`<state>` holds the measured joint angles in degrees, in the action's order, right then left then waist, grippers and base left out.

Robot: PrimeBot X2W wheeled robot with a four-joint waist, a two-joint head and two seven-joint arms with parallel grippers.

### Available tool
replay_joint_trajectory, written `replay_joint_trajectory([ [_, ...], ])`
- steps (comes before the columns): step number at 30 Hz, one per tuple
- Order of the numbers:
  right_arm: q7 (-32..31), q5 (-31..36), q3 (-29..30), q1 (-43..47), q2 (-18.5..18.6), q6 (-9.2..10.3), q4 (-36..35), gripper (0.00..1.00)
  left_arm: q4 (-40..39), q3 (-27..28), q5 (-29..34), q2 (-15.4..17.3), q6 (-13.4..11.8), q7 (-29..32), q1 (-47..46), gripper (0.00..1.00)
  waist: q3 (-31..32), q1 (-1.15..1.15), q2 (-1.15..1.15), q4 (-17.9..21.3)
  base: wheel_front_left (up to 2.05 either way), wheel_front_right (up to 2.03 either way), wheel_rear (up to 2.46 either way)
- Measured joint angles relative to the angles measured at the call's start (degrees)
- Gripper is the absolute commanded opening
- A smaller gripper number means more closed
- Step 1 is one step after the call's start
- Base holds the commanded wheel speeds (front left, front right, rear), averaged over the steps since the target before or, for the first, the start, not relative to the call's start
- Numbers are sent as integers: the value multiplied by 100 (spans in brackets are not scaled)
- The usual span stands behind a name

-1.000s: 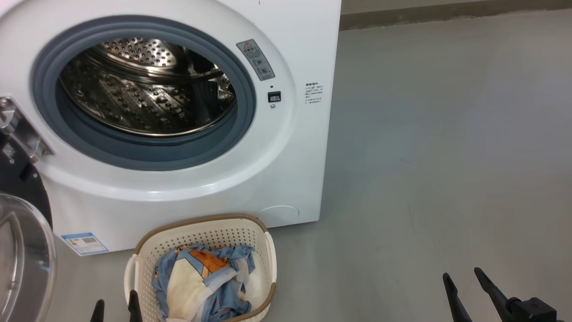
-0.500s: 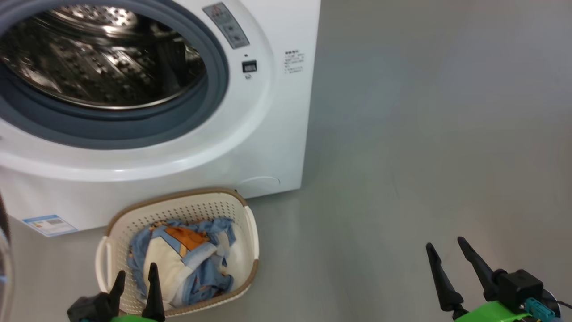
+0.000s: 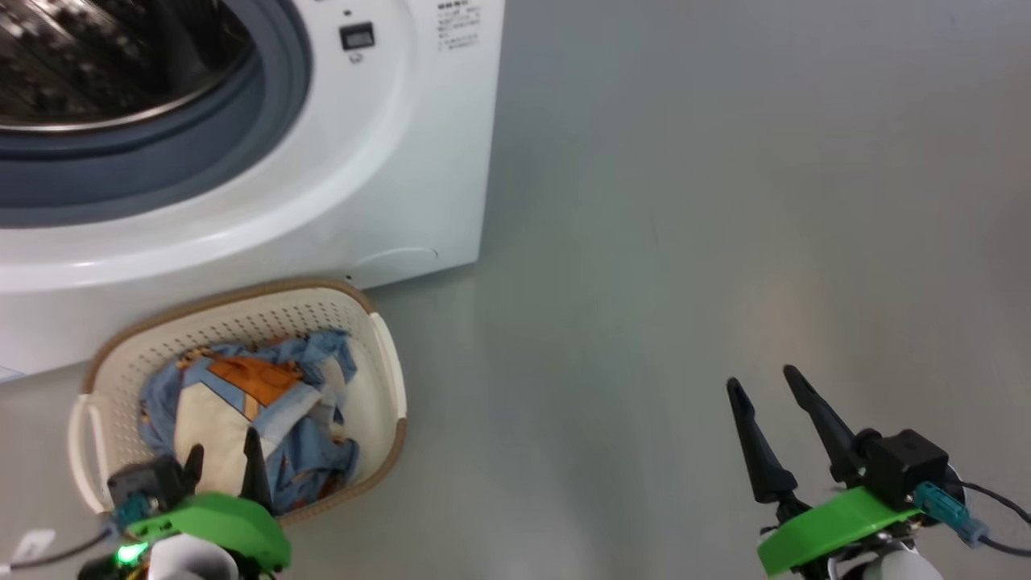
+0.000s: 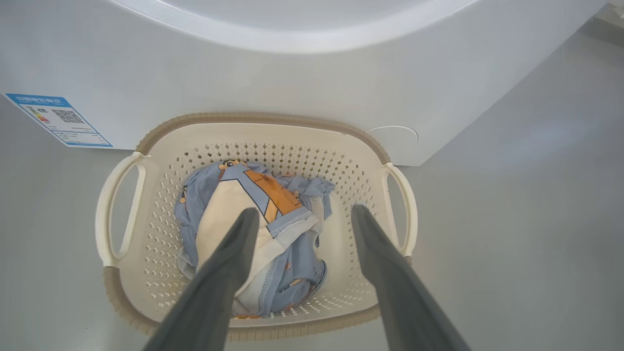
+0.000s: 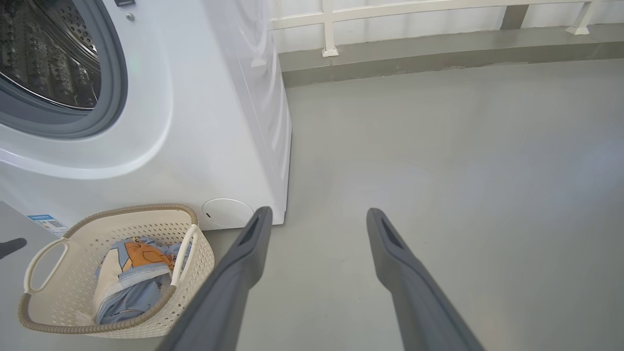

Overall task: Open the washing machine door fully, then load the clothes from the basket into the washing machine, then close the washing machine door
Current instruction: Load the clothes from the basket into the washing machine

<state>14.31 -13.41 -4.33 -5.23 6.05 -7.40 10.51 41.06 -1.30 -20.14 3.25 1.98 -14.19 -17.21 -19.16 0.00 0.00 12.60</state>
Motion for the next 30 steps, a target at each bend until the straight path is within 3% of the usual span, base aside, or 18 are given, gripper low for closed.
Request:
replay_joint_trajectory([
  [12, 0, -59, -221, -477, -101, 0, 2, 100, 1470, 145, -38, 366, -140, 65, -1195, 100, -854, 0, 0, 349, 0, 0, 0],
  [30, 1, -140, -378, -925, -163, 0, -73, 100, 2716, 221, -190, 842, -325, 367, -2414, 100, -1899, 0, 0, 620, 0, 0, 0],
])
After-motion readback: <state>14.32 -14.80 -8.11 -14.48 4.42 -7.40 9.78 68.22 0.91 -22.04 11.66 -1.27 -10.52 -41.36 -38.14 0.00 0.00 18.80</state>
